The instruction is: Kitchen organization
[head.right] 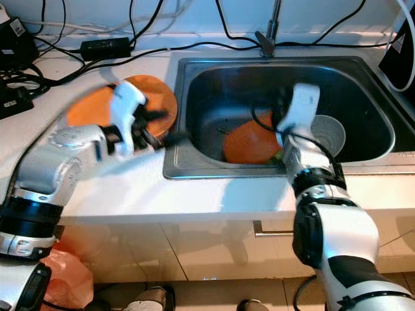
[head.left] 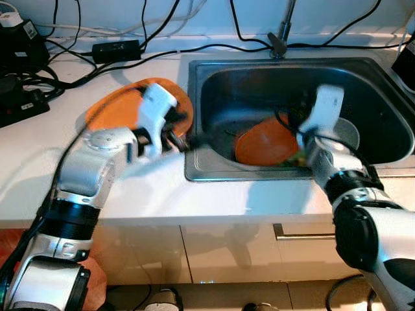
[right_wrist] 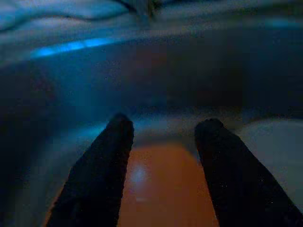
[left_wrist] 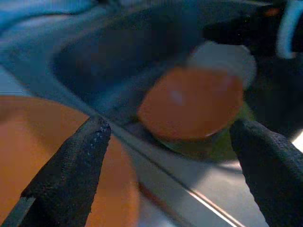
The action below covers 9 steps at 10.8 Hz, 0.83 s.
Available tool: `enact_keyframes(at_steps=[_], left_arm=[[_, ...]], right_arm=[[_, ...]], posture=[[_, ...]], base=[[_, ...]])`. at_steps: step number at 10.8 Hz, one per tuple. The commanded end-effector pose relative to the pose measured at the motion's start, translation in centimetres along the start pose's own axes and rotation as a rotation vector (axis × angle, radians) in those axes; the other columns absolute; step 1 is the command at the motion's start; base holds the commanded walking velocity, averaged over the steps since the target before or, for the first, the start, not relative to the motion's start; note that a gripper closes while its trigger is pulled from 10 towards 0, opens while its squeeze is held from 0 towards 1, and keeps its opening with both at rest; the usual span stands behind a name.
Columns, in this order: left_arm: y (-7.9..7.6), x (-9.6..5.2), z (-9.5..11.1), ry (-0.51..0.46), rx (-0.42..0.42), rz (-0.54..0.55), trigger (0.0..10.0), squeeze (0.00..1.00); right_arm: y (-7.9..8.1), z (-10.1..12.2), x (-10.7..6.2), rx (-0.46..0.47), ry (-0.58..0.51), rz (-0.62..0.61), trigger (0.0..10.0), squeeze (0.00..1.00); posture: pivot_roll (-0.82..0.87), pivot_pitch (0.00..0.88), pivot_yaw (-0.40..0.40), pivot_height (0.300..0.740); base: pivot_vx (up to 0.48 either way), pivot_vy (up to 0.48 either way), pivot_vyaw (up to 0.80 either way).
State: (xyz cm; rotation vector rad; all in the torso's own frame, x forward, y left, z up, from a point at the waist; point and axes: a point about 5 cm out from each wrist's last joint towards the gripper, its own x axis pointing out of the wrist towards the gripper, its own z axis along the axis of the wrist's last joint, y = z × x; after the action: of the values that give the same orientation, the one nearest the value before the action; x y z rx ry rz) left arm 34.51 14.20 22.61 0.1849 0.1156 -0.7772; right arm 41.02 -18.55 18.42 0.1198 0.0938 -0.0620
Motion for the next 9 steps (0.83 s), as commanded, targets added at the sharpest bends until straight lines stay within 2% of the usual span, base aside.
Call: enact_keyframes(at_steps=[1,2,4,6,7,8,9], left_arm=[[1.0,-0.4,0.6,-0.025,0.017,0.069,10.0,0.87],[1.6,-0.9,1.0,-0.051,0.022,0.113,10.0,1.0],[2.3,-1.3,1.1,-0.077,0.013,0.185,10.0,1.0],[3.1,-1.7,1.5,-0.112,0.009,0.266,10.0,1.0],[4.4,-2.6,2.0,-0.154,0.013,0.392,10.0,0.5],[6.4,-4.7,3.2,-0.252,0.021,0.609,10.0,0.0],[7.3,-5.6,3.2,-0.267,0.022,0.697,10.0,0.0]], right_arm=[[1.2,1.3,0.1,0.016,-0.076,0.063,10.0,1.0],[2.4,1.7,-0.1,0.097,-0.116,0.149,10.0,1.0],[4.0,1.6,-0.8,0.117,-0.148,0.282,10.0,1.0],[4.5,1.8,-1.5,0.095,-0.188,0.344,10.0,1.0],[4.7,2.0,-2.2,0.085,-0.211,0.38,10.0,1.0],[5.6,2.2,-3.4,0.049,-0.241,0.44,10.0,1.0],[6.0,2.1,-4.0,0.046,-0.24,0.467,10.0,1.0]], posture=[[0.16,0.105,0.035,0.74],[0.16,0.105,0.034,0.74],[0.15,0.103,0.032,0.74],[0.15,0.1,0.029,0.74],[0.15,0.096,0.026,0.74],[0.15,0.092,0.028,0.74],[0.15,0.092,0.028,0.74]], base=[[0.0,0.0,0.0],[0.0,0.0,0.0],[0.0,0.0,0.0],[0.0,0.0,0.0],[0.0,0.0,0.0],[0.0,0.0,0.0],[0.0,0.0,0.0]])
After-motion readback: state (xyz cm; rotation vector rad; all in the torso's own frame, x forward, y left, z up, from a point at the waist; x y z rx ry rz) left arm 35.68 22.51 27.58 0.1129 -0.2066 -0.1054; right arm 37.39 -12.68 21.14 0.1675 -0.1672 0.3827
